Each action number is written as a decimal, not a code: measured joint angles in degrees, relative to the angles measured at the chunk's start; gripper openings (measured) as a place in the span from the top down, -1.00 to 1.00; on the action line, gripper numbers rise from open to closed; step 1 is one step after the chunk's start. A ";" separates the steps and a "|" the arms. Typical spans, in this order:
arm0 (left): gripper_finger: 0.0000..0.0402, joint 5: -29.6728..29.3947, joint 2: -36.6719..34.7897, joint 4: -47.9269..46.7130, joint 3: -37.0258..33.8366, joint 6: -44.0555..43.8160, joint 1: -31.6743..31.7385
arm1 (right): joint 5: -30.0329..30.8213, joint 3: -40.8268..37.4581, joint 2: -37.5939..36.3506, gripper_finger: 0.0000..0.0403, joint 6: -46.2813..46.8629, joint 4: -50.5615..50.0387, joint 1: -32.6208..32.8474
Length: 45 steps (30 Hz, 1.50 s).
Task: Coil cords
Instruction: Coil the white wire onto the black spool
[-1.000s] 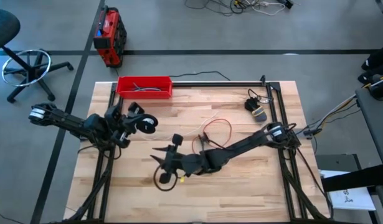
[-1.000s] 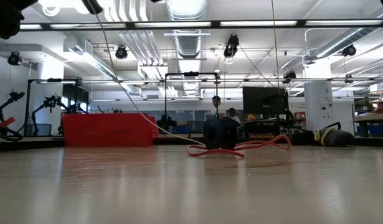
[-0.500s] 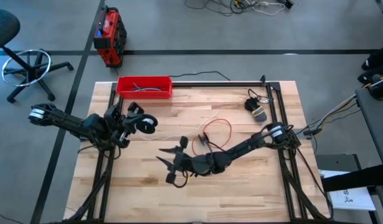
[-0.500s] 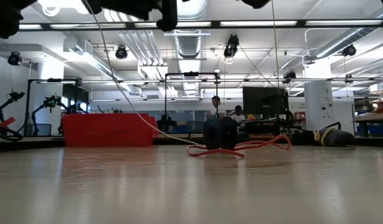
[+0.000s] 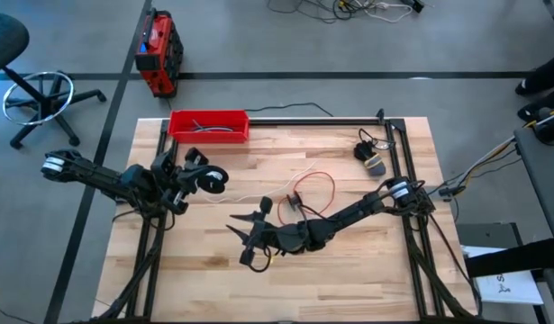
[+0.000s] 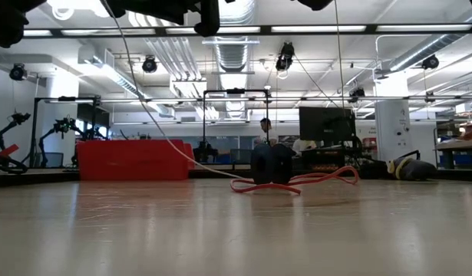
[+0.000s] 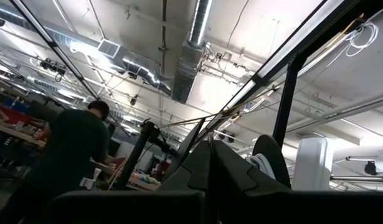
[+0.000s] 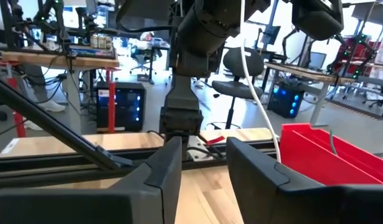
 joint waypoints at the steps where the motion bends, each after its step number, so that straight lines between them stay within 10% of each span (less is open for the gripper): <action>1: 1.00 0.00 0.01 -0.03 0.00 0.00 0.00 | 0.00 0.00 0.00 0.40 -0.01 0.00 0.00; 29: 1.00 0.00 -0.12 -0.29 0.00 0.02 0.00 | 5.85 0.07 -2.05 0.63 -3.02 -8.97 1.22; 45: 1.00 -0.89 -0.30 -1.14 0.02 1.57 0.02 | 7.43 -0.07 -1.18 0.12 13.43 -25.02 0.30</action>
